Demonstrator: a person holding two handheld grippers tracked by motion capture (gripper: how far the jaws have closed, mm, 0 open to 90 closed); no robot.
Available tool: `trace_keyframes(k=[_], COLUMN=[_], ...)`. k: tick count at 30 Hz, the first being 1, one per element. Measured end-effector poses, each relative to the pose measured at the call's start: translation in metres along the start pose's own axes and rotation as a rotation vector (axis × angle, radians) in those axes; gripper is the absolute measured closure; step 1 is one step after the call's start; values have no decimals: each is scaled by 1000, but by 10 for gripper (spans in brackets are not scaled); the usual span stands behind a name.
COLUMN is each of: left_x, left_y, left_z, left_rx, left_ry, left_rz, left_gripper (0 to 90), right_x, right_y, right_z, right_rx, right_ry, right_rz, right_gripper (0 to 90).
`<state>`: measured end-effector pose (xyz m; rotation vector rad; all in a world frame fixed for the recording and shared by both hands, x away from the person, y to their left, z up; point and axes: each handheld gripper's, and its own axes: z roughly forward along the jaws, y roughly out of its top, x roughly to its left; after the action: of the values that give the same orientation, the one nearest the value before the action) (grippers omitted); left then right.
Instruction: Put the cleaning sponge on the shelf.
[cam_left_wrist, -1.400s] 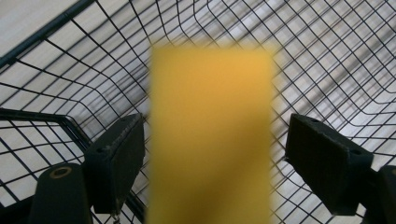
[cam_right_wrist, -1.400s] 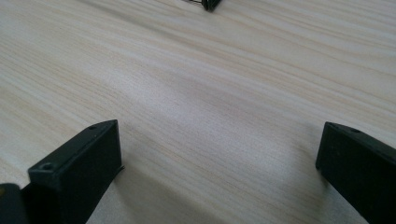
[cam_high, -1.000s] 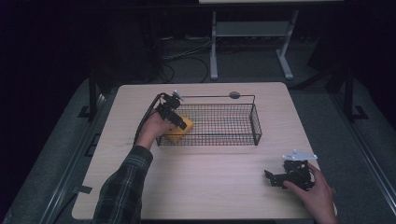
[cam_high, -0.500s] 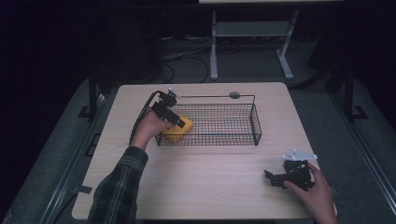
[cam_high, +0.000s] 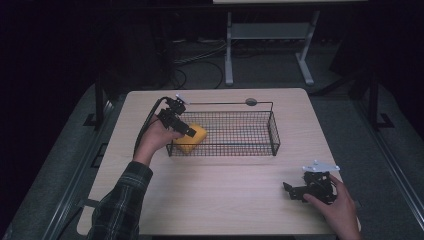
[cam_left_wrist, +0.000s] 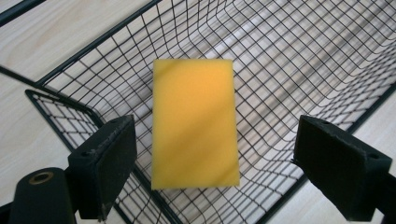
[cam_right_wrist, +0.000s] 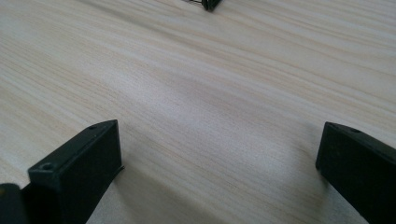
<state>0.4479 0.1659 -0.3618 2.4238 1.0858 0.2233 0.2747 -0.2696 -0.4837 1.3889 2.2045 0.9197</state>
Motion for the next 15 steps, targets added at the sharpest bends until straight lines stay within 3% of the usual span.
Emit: trace_keyframes(k=[15], left_x=[-1], left_y=[-30], left_z=[-29], left_rx=[-54], left_ry=[20], left_rz=[-15], left_gripper=[132], right_x=[0], right_y=[0], right_z=[0], right_rx=[0], right_ry=[0], right_rz=[1], right_gripper=[0])
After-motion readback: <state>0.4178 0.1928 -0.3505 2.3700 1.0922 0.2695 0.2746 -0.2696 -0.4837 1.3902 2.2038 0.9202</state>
